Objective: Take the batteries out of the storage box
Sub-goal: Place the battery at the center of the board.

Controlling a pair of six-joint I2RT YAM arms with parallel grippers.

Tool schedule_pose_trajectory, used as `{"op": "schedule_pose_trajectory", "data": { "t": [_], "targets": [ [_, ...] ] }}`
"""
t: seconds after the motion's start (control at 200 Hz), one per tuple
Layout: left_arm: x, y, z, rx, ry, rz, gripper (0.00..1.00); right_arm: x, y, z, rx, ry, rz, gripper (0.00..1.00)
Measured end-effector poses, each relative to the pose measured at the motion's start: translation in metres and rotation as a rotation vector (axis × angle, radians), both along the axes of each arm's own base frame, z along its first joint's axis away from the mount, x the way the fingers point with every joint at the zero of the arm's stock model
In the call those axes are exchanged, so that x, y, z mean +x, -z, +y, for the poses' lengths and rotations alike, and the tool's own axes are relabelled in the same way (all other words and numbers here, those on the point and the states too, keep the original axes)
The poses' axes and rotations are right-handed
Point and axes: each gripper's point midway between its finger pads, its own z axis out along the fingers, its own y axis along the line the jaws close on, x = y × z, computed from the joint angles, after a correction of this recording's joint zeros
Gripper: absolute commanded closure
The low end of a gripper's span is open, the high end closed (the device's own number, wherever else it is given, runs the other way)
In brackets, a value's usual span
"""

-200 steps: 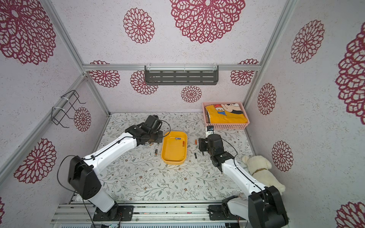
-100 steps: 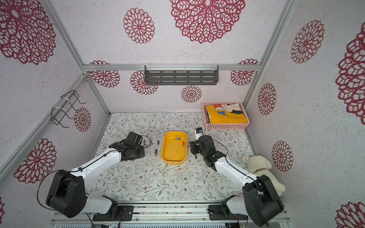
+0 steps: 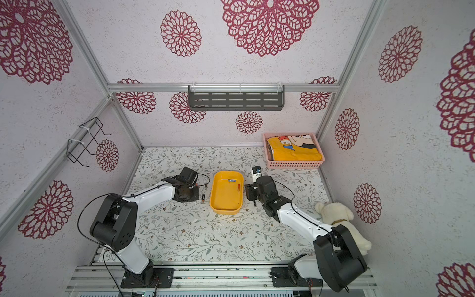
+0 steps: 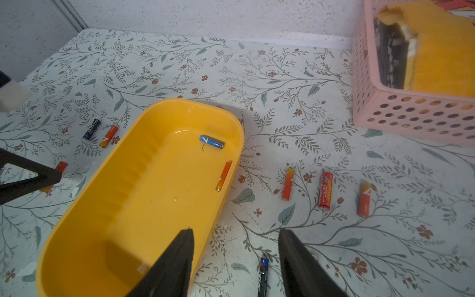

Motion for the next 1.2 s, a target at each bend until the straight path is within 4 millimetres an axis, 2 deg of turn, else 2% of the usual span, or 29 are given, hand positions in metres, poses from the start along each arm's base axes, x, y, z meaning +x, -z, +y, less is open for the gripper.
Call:
{"op": "schedule_pose_trajectory", "data": {
  "t": [0.21, 0.495, 0.751, 0.886, 1.056, 1.121, 1.201],
  "targets": [
    [-0.008, 0.011, 0.001, 0.019, 0.0, 0.036, 0.98, 0.005, -0.009, 0.008, -0.011, -0.012, -0.021, 0.41],
    [-0.018, 0.023, 0.009, 0.042, -0.037, 0.07, 0.96, 0.01, -0.006, 0.011, -0.028, -0.012, -0.01, 0.41],
    [-0.02, 0.036, 0.011, 0.06, -0.042, 0.1, 0.72, 0.012, -0.008, 0.016, -0.056, -0.016, -0.003, 0.41],
    [-0.021, 0.036, 0.012, 0.065, -0.044, 0.104, 0.7, 0.014, -0.006, 0.018, -0.08, -0.029, 0.005, 0.4],
    [-0.024, 0.029, 0.015, 0.082, -0.044, 0.111, 0.62, 0.03, -0.004, 0.034, -0.13, -0.086, 0.026, 0.4],
    [-0.023, 0.018, 0.016, 0.08, -0.045, 0.096, 0.59, 0.042, -0.003, 0.047, -0.153, -0.123, 0.037, 0.41],
    [-0.018, -0.007, 0.015, 0.064, -0.048, 0.043, 0.55, 0.055, 0.003, 0.062, -0.18, -0.179, 0.052, 0.41]
  ]
}}
